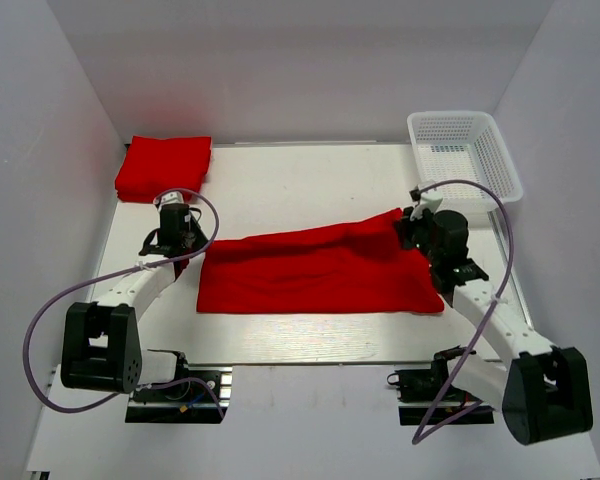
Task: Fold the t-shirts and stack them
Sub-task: Fold the tshirt
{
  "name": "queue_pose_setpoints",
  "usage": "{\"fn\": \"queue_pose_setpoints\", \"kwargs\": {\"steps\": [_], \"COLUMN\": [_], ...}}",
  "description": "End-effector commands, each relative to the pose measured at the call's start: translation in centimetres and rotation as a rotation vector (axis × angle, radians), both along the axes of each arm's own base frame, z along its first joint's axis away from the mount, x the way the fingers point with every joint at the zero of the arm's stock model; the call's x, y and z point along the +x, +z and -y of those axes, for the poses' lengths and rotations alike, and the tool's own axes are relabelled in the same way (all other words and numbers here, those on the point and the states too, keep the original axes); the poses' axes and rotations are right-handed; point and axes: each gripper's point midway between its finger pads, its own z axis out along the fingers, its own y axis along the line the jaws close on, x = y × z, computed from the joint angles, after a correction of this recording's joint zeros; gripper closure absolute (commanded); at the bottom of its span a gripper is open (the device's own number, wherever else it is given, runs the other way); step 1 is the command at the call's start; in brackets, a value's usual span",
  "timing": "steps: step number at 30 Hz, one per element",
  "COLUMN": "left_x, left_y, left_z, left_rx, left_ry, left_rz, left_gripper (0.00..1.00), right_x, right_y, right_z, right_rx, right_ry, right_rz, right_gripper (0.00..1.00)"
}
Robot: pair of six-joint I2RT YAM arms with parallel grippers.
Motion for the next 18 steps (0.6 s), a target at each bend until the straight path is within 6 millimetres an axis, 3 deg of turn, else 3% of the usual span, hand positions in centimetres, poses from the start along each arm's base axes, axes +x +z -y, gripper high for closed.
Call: {"fn": "queue_pose_setpoints", "kwargs": {"steps": [1,8,12,16,18], "left_x": [-0.2,-0.4,-0.8,-1.6,-2.5], "left_y": [0.6,0.0,-0.8,-1.9,-2.9], "left_z": [-0.6,-1.1,-1.7,-1.7,-1.8], "left_rx": [0.006,0.026,0.045,0.036,0.027], "left_ry": [0.029,0.050,0.081,0.094,0.113], "left_rz": [0.024,0.004,-0.022,-0.075,-0.124], "left_gripper": [1.00,1.00,1.00,1.00,0.90], "right_x": [-1.4,-4.2,-5.8,-7.5,-7.4], "right_y": [-0.7,-3.3,-4.1,-7.0,-6.2], "right_z": [1.4,3.0,2.7,2.5,3.2], "right_rx": [-0.020,0.053,0.090,0.126,0.179], "right_ry": [-0.053,-0.171,-0.151,-0.158,-0.222], "right_rz": [-0.010,-0.096,-0.108,-0.187,-0.156], "right_gripper": [1.00,1.00,1.00,1.00,1.00]}}
